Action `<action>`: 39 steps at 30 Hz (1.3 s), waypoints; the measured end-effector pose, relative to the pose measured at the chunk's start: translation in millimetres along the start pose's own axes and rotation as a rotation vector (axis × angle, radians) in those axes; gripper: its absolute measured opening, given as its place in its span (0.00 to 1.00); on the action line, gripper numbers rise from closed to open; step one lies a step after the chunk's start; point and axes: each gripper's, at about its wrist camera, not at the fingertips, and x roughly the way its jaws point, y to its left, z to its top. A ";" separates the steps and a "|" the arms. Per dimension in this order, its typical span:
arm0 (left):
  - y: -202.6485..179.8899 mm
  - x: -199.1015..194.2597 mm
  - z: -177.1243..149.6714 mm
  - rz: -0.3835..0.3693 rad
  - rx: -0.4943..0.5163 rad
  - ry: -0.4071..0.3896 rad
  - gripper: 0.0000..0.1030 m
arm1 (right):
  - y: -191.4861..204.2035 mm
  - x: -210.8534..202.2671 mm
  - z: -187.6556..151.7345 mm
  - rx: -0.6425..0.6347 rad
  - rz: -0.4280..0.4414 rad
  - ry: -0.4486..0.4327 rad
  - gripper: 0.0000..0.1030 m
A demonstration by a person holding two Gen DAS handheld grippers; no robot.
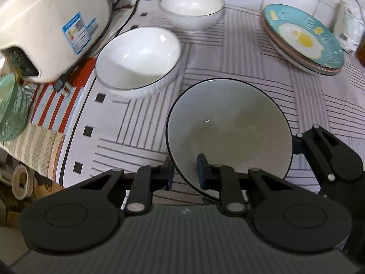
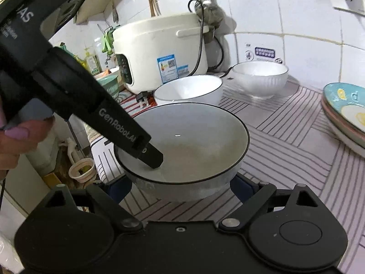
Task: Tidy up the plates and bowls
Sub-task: 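Close both grippers on the white bowl rim and lift it, then carry the white bowl in front of the plate stack and set it down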
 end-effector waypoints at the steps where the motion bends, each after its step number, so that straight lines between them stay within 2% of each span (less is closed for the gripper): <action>1: -4.9 -3.2 0.7 -0.003 0.013 -0.004 0.19 | -1.0 -3.7 0.1 0.001 -0.007 -0.004 0.92; 11: -60.3 -32.8 12.5 -0.098 0.100 -0.044 0.19 | -21.7 -63.8 1.8 0.004 -0.095 -0.049 0.92; 20: -106.4 -32.3 23.1 -0.190 0.130 -0.036 0.19 | -47.5 -109.0 0.0 -0.017 -0.191 -0.060 0.92; 29: -143.3 -2.8 25.1 -0.223 0.156 -0.012 0.19 | -76.4 -115.8 -20.9 -0.019 -0.269 -0.003 0.92; 35: -150.5 18.1 27.9 -0.214 0.141 -0.002 0.19 | -86.9 -106.9 -37.5 -0.004 -0.328 0.014 0.92; 39: -154.0 25.8 26.3 -0.187 0.156 -0.009 0.19 | -92.8 -98.4 -44.8 0.014 -0.334 0.018 0.92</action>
